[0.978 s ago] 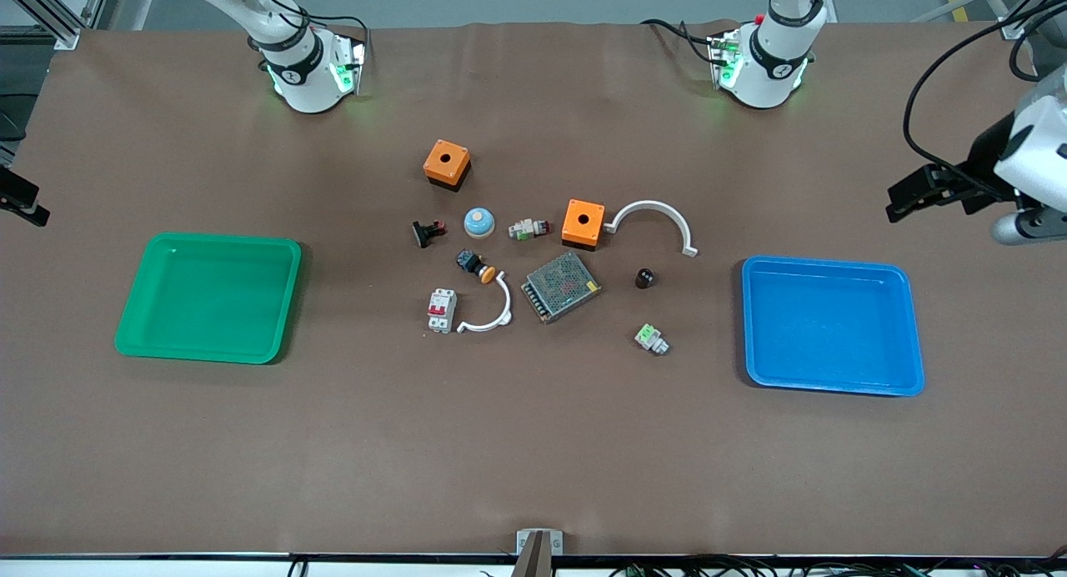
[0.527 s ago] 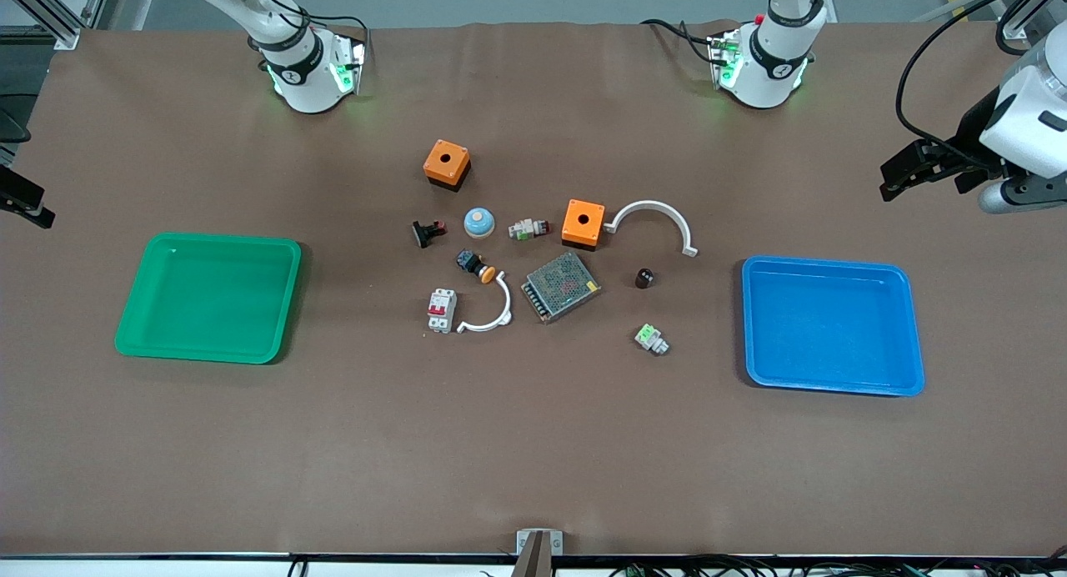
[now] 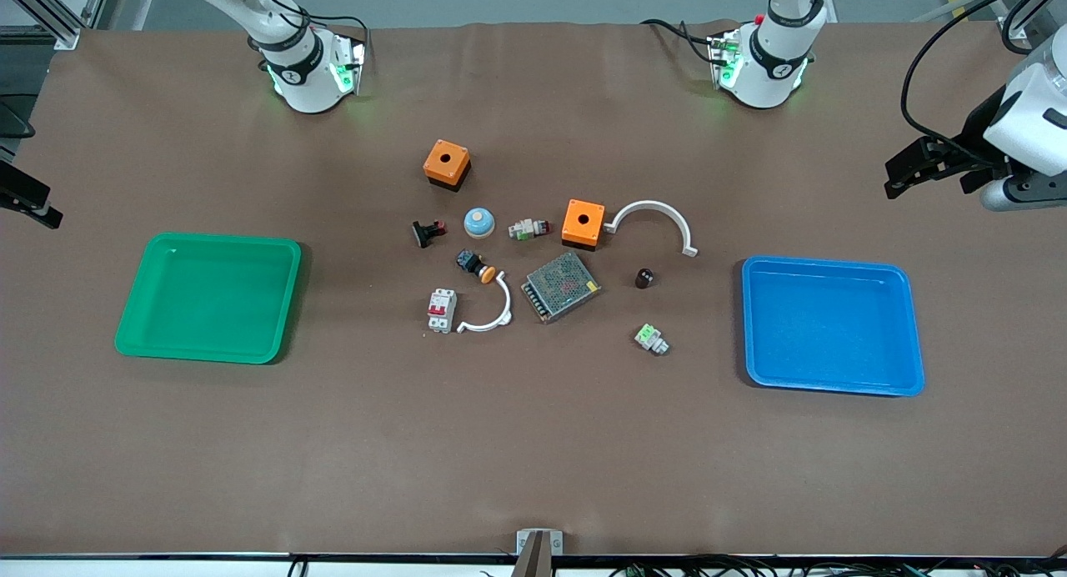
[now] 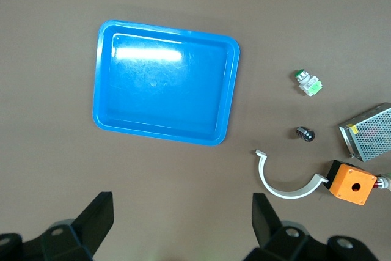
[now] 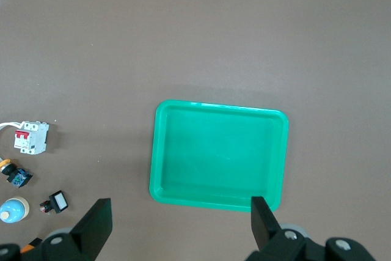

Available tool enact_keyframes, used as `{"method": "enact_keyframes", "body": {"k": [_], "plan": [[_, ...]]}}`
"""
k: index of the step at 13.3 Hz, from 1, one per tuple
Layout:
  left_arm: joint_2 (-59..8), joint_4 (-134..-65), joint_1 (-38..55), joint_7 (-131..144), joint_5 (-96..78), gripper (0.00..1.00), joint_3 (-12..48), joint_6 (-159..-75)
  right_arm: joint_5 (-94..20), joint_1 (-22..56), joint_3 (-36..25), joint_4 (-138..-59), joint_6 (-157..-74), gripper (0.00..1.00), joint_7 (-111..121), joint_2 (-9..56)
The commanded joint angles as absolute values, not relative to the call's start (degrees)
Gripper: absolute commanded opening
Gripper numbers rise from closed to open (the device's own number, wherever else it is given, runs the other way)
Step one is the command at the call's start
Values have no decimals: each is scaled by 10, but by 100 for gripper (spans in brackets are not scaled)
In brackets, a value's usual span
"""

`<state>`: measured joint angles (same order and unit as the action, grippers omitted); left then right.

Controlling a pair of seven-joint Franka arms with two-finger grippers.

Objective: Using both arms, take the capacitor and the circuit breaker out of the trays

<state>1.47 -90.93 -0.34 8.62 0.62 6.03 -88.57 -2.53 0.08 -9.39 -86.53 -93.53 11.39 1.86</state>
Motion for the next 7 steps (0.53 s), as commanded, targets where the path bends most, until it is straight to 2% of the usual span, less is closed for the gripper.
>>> {"method": "enact_keyframes", "body": {"k": [1, 4, 7], "plan": [[27, -919, -6, 63, 4, 100, 58, -885, -31, 13, -97, -857, -927, 100, 110, 19], [26, -901, -7, 64, 4, 100, 57, -884, -29, 17, -97, -857, -927, 100, 95, 16], [18, -888, -11, 65, 4, 100, 57, -881, -31, 30, -96, -857, -922, 100, -49, 13]]}}
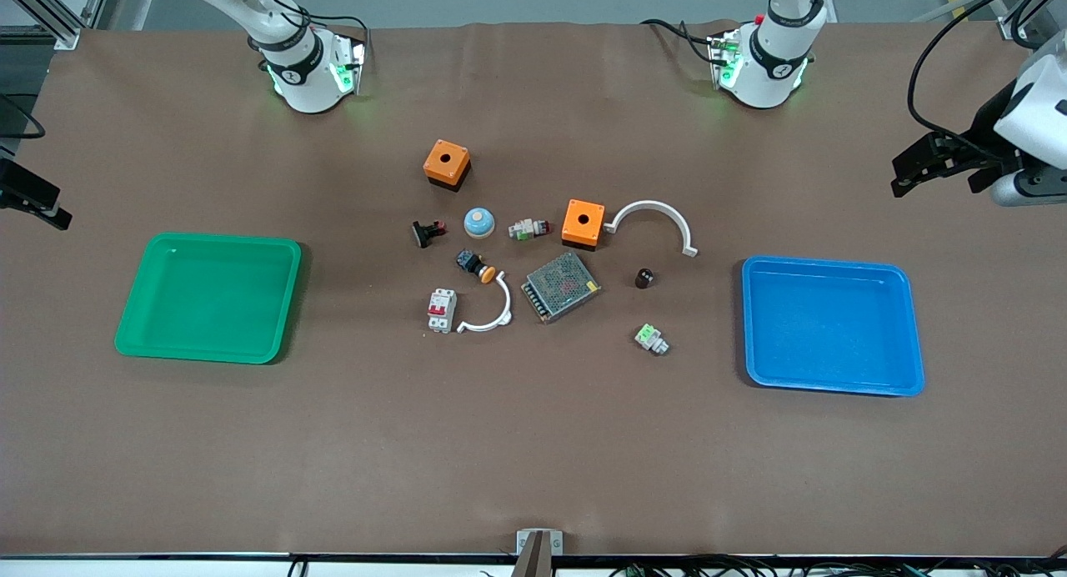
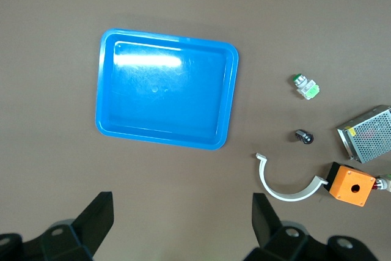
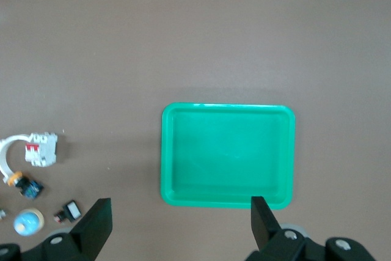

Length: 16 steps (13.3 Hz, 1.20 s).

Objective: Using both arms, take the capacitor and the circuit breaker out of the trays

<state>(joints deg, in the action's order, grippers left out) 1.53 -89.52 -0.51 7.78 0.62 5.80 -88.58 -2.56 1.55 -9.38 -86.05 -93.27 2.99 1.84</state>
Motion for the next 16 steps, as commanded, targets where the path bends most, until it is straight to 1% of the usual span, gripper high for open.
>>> {"method": "enact_keyframes", "body": {"k": [1, 3, 7, 10, 13, 16], "plan": [[16, -888, -11, 65, 4, 100, 57, -880, -30, 39, -96, -857, -918, 100, -75, 11], [13, -888, -11, 64, 4, 100, 57, -880, -25, 54, -96, -857, -915, 100, -77, 12], [13, -890, -11, 66, 4, 100, 57, -880, -21, 55, -97, -857, -908, 100, -76, 11], [14, -895, -11, 76, 4, 100, 57, -870, 8, 55, -96, -857, -908, 100, -73, 12], [14, -892, -11, 75, 4, 100, 57, -870, 20, 56, -97, -851, -908, 100, -19, 12], [12, -891, -10, 69, 4, 100, 58, -870, 22, 56, -97, -850, -908, 100, -14, 12]]}}
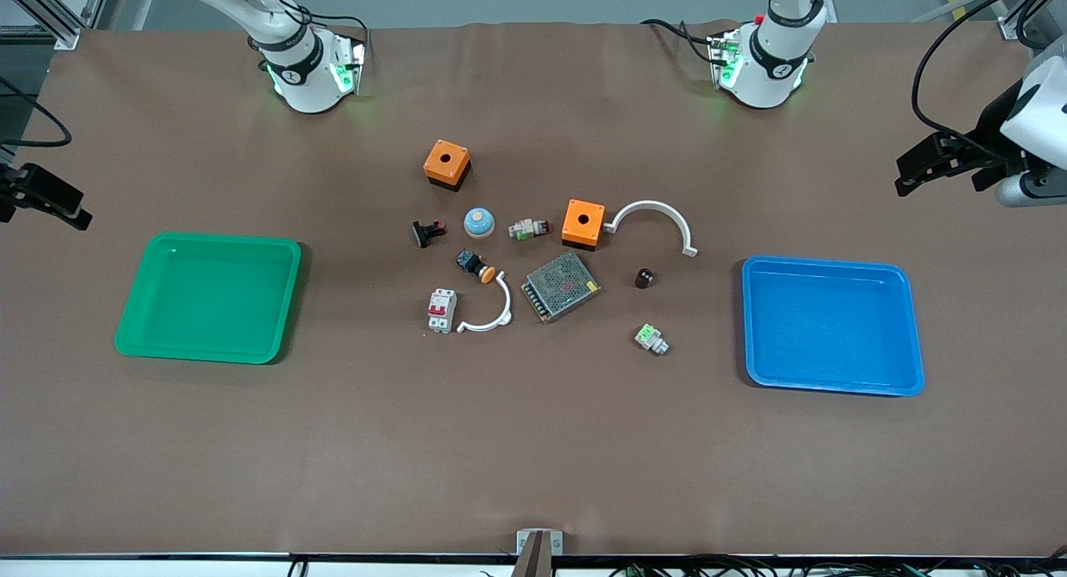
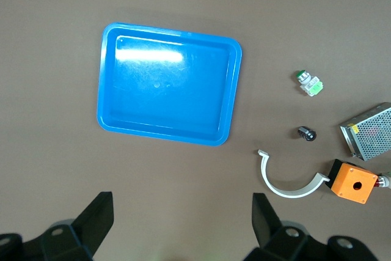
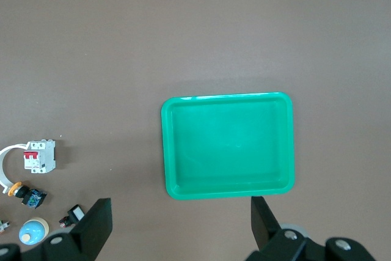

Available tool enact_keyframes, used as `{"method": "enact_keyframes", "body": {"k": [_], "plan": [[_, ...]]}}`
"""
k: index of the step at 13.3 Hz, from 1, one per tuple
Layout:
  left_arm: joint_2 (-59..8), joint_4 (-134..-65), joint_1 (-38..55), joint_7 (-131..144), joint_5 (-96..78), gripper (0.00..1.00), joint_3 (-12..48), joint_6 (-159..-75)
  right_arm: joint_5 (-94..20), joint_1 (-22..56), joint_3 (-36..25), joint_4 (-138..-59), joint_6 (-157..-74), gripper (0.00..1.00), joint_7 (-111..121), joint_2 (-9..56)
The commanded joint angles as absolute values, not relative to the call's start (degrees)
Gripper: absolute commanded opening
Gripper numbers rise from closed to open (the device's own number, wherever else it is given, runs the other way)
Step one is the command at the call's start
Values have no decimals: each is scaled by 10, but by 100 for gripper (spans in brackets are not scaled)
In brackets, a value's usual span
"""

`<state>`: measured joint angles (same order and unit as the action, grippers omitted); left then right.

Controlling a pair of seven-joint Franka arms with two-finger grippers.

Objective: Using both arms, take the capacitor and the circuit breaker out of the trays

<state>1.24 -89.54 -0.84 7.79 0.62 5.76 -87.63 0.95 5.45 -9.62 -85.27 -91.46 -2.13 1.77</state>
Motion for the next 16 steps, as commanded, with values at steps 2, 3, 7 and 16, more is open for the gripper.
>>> {"method": "enact_keyframes", "body": {"k": [2, 3, 7, 16], "plan": [[10, -891, -10, 64, 4, 100, 58, -869, 21, 57, -97, -851, -908, 100, -15, 12], [7, -887, -9, 66, 4, 100, 58, -869, 21, 56, -97, -851, -908, 100, -15, 12], [5, -883, -8, 66, 4, 100, 58, -869, 20, 57, -97, -850, -908, 100, -12, 12], [8, -881, -4, 29, 4, 100, 76, -868, 18, 57, -97, -850, -908, 100, -13, 12]]}}
